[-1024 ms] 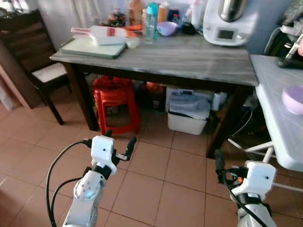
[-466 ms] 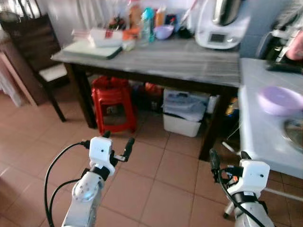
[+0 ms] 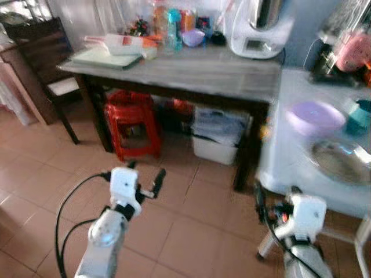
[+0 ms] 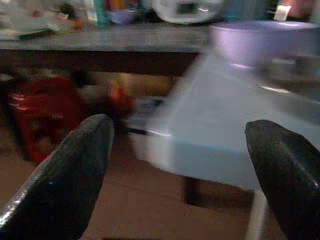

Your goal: Setting the table

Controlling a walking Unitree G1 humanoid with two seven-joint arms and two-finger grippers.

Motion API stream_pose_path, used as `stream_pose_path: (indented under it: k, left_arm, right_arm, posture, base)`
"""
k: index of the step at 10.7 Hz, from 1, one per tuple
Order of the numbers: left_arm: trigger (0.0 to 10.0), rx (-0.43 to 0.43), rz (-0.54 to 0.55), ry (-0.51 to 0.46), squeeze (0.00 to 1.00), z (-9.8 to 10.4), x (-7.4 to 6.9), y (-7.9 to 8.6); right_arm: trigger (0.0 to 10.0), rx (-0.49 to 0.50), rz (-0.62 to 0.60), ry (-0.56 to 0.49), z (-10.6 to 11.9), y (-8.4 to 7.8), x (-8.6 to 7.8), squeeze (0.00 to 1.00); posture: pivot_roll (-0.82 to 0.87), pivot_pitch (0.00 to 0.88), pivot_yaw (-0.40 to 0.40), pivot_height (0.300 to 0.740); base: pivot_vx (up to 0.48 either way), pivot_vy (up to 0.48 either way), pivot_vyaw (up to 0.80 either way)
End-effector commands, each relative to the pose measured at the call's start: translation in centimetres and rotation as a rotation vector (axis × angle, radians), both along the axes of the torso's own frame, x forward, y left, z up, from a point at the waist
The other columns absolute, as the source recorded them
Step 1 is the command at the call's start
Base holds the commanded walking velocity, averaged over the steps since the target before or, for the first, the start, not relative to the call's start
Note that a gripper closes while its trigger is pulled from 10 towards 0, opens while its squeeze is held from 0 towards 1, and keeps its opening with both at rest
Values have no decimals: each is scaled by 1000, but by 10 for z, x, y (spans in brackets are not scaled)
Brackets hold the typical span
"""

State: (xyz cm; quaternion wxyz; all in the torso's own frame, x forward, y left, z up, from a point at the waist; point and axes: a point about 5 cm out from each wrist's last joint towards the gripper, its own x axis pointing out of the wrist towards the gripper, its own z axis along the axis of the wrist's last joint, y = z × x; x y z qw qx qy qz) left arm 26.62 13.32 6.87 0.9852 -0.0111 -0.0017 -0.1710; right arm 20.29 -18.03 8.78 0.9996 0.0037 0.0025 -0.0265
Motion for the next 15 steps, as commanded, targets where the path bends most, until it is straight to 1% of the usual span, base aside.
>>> stream_pose_path:
  k: [1,2,5,8,9,11,12,13,15]
  left_arm:
    - [10000,10,-24,-15,0,4,3,-4]
    - [10000,9,-27,-14,0,4,2,-5]
    - [10000,11,-42,-5,0,2,2,-8]
    - [10000,-9,-59,-14,0,4,2,-9]
    - [10000,-29,-77,-18,0,6,2,-10]
    - [10000,-35,-90,-28,0,8,2,-12]
    - [10000,-41,-103,-32,0,9,2,-13]
    - [10000,-50,-116,-32,0,9,1,-14]
    - [10000,-58,-127,-39,0,11,1,-13]
  right_arm:
    - [10000,-2,-12,3,0,-3,-1,0]
    - [10000,-1,-10,4,-1,-3,-1,0]
    - [10000,-1,-8,1,0,-2,-1,0]
    - [10000,-2,-4,-8,2,-1,1,0]
    - [10000,-5,-2,-12,3,-1,2,0]
    - [10000,-28,8,-16,3,0,3,0]
    - [10000,-29,6,-19,4,0,4,0]
    - [10000,-9,-5,-26,5,-1,4,0]
    - [10000,-5,-15,-63,11,-3,0,0]
  posture:
    - [-37,0,57,740]
    - [-37,0,57,740]
    - [-37,0,56,740]
    - [-37,0,55,740]
    - [-36,0,54,740]
    - [-35,0,55,740]
    - [-36,0,56,740]
    - [-37,0,56,740]
    - [-40,0,55,740]
  base:
    - [0,-307,-463]
    - [0,-307,-413]
    - [0,-290,0]
    - [0,0,0]
    - [0,0,0]
    - [0,0,0]
    - [0,0,425]
    - [0,0,0]
    - [287,0,0]
